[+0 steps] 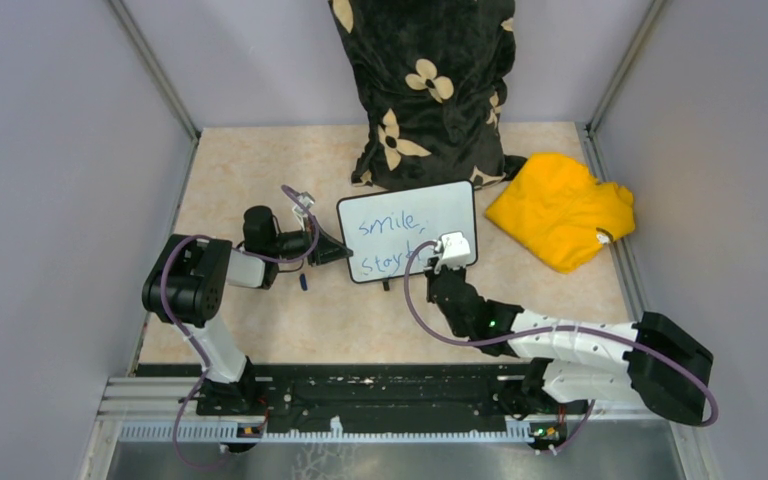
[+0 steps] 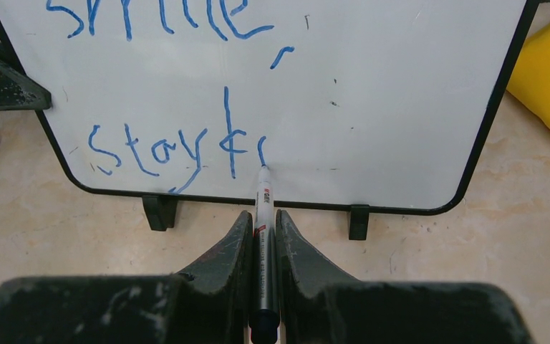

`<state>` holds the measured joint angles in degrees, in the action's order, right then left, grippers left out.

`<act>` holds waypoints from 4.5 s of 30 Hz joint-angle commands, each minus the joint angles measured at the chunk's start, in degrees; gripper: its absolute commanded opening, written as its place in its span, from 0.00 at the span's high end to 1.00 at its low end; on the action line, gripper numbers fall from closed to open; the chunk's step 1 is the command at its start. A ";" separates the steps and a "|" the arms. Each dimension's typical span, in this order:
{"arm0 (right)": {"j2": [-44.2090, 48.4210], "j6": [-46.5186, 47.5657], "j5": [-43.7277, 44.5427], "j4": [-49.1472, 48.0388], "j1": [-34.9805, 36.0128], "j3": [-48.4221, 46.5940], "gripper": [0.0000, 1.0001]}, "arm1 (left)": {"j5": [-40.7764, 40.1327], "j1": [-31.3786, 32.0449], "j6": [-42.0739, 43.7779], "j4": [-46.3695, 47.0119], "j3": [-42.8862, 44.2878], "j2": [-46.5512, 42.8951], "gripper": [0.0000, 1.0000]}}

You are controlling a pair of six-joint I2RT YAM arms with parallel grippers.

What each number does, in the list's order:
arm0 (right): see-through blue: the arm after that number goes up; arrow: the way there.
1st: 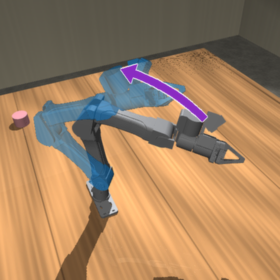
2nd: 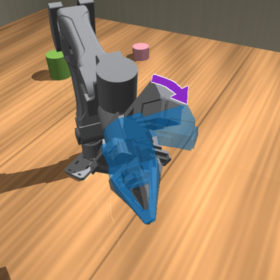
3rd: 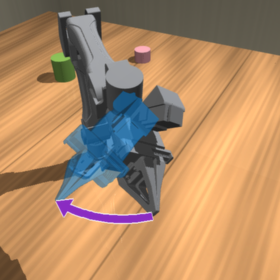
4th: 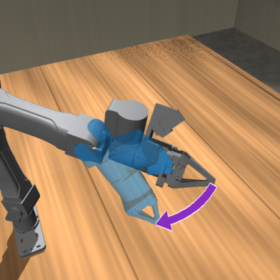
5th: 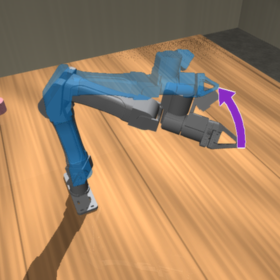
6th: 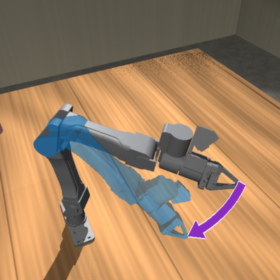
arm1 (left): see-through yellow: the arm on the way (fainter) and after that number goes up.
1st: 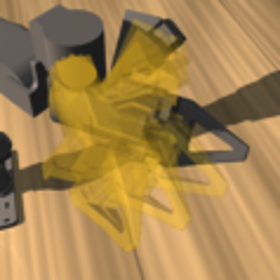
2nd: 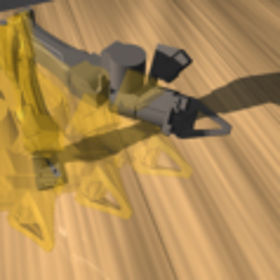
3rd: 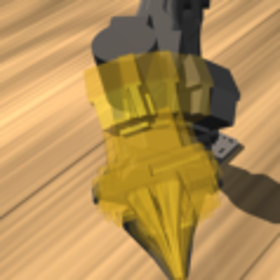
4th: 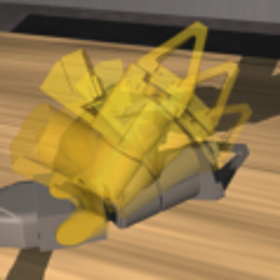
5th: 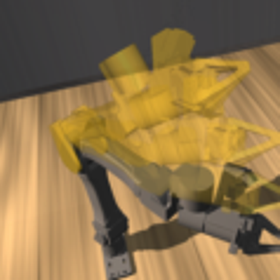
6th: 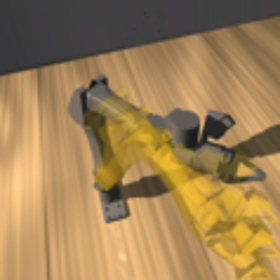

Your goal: Write a sentence on the whiteboard

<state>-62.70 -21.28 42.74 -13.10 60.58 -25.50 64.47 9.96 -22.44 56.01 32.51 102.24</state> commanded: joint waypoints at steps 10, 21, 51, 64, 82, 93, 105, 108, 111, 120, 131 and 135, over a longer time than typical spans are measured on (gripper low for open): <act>6.00 -0.25 0.71 0.18 -0.46 -1.09 1.00 | -0.66 0.68 0.55 -3.41 0.45 1.50 1.00; 5.00 1.09 1.90 -1.48 -1.21 -2.41 1.00 | -0.66 0.68 0.66 -3.43 0.45 1.43 1.00; 2.66 -1.10 -0.09 0.17 -2.68 -0.55 1.00 | -0.66 0.68 0.56 -3.58 0.50 1.55 1.00; 3.56 -2.79 -1.25 1.81 -2.70 1.06 1.00 | -0.68 0.68 0.55 -3.65 0.60 1.51 1.00; 2.64 -0.74 0.87 -0.37 -2.68 -1.41 1.00 | -0.66 0.77 0.73 -3.72 0.55 1.48 1.00; 1.99 0.70 1.96 -1.38 -2.72 -2.92 1.00 | -0.62 0.77 0.82 -3.91 0.57 1.51 1.00; 1.98 1.40 1.95 -2.37 -3.17 -3.51 1.00 | -0.66 0.85 0.82 -4.02 0.56 1.53 1.00; 1.80 1.54 1.87 -2.61 -3.27 -3.76 1.00 | -0.66 0.85 0.82 -3.98 0.61 1.56 1.00; 1.79 1.68 1.88 -2.88 -3.49 -3.99 1.00 | -0.66 0.85 0.90 -3.98 0.60 1.42 1.00; 2.20 1.82 1.74 -2.76 -4.61 -3.80 1.00 | -0.59 0.85 0.99 -4.09 0.62 1.43 1.00; 3.87 0.99 2.79 -0.77 -5.19 -3.00 1.00 | -0.66 0.85 0.99 -4.15 0.69 1.48 1.00; 4.54 0.73 2.96 0.04 -5.27 -2.49 1.00 | -0.66 0.85 0.99 -4.20 0.65 1.40 1.00</act>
<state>-60.03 -20.12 43.97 -12.93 55.99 -26.72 64.66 10.52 -22.20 55.11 32.82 102.26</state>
